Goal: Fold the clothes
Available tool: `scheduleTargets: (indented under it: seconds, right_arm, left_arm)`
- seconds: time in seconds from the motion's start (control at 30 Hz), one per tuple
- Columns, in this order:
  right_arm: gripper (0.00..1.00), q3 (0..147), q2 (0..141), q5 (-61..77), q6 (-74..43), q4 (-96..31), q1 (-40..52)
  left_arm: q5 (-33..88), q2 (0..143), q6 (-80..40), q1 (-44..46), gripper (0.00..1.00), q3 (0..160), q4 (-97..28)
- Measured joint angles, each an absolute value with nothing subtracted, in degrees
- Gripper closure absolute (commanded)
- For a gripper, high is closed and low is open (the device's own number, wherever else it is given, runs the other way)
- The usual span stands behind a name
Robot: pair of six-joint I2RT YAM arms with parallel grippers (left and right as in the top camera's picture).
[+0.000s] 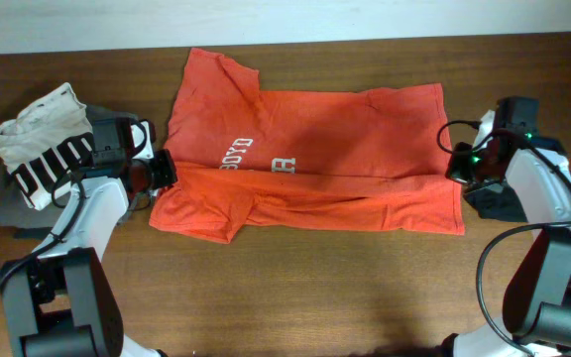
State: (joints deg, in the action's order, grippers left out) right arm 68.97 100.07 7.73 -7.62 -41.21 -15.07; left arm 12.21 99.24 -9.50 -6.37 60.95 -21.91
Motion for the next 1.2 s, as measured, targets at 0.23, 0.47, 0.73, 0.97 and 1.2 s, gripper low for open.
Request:
scheduleTargets:
  seconds: [0.23, 0.47, 0.73, 0.97, 1.2]
  right_arm:
    - [0.69, 68.97, 100.07, 4.16, -7.68, -44.86, -14.26]
    - [0.67, 68.97, 100.07, 2.55, -7.64, -48.93, -14.26]
    - [0.65, 68.12, 100.09, 2.42, -7.64, -49.19, -14.26]
    - [0.8, 67.79, 100.42, 2.48, -7.64, -49.21, -14.26]
    - [0.82, 67.68, 101.16, 2.63, -7.53, -49.21, -14.26]
  left_arm:
    - [14.63, 99.24, -9.85, -6.44, 0.13, 60.97, -22.02]
    - [21.06, 99.24, -9.93, -6.33, 0.14, 60.95, -33.34]
    - [22.59, 99.24, -9.08, -2.81, 0.01, 60.95, -39.77]
    - [15.16, 94.37, -8.58, -0.45, 0.01, 60.95, -40.34]
    - [11.88, 84.86, -8.54, 3.03, 0.01, 60.97, -40.51]
